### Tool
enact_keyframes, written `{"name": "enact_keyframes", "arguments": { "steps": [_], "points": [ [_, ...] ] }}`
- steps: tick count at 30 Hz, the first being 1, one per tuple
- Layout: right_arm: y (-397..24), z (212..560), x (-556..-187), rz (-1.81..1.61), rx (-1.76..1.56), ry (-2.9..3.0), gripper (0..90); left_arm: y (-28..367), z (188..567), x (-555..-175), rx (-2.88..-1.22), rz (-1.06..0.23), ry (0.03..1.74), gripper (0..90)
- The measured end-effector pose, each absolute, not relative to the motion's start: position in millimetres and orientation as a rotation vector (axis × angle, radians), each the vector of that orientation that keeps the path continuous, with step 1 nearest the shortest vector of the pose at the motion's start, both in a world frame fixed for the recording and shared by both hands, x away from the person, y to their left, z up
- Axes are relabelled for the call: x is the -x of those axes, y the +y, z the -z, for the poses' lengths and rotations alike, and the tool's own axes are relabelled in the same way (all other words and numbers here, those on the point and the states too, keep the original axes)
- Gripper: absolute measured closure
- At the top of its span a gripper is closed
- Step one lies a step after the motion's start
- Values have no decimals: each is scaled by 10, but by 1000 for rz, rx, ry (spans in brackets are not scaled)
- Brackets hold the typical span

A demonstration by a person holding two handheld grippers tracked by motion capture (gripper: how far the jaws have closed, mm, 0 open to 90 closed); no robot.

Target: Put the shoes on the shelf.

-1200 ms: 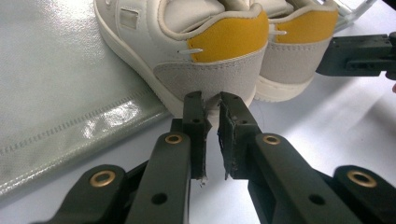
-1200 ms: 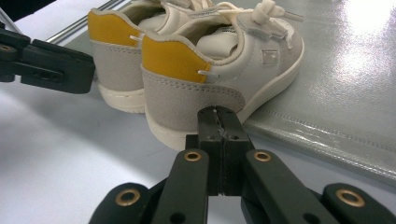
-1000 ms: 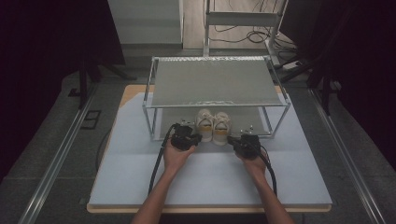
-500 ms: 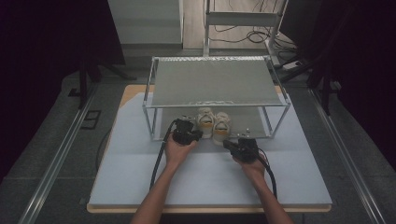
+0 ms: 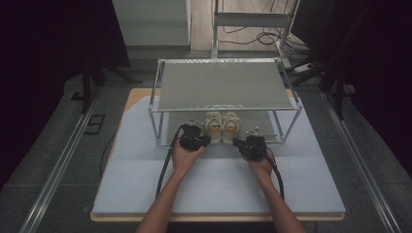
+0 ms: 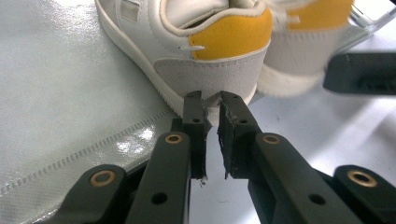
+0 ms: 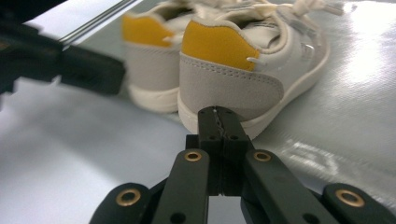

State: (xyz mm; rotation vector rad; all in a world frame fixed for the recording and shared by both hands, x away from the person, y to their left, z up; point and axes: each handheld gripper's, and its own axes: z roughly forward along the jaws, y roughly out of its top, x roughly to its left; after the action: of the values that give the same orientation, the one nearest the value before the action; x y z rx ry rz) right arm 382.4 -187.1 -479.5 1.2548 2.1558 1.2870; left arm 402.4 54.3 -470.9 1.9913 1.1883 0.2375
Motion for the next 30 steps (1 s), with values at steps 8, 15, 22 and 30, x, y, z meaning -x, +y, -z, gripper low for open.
{"name": "enact_keyframes", "arguments": {
  "steps": [8,15,22,30],
  "points": [
    [-1845,4941,-3990,-1274,-1345,2108,896,538,4708,-4028,-1990,-234,1190,810],
    [-1835,4933,-3994,-1240,-1330,2133,892,495,4741,-4146,-2007,-280,1221,770],
    [-1843,4953,-4006,-1246,-1331,2149,892,539,4785,-4374,-2038,-261,1119,766],
    [-1863,4948,-4126,-1211,-1372,2122,882,450,4840,-4263,-1974,-220,1296,773]
  ]
}}
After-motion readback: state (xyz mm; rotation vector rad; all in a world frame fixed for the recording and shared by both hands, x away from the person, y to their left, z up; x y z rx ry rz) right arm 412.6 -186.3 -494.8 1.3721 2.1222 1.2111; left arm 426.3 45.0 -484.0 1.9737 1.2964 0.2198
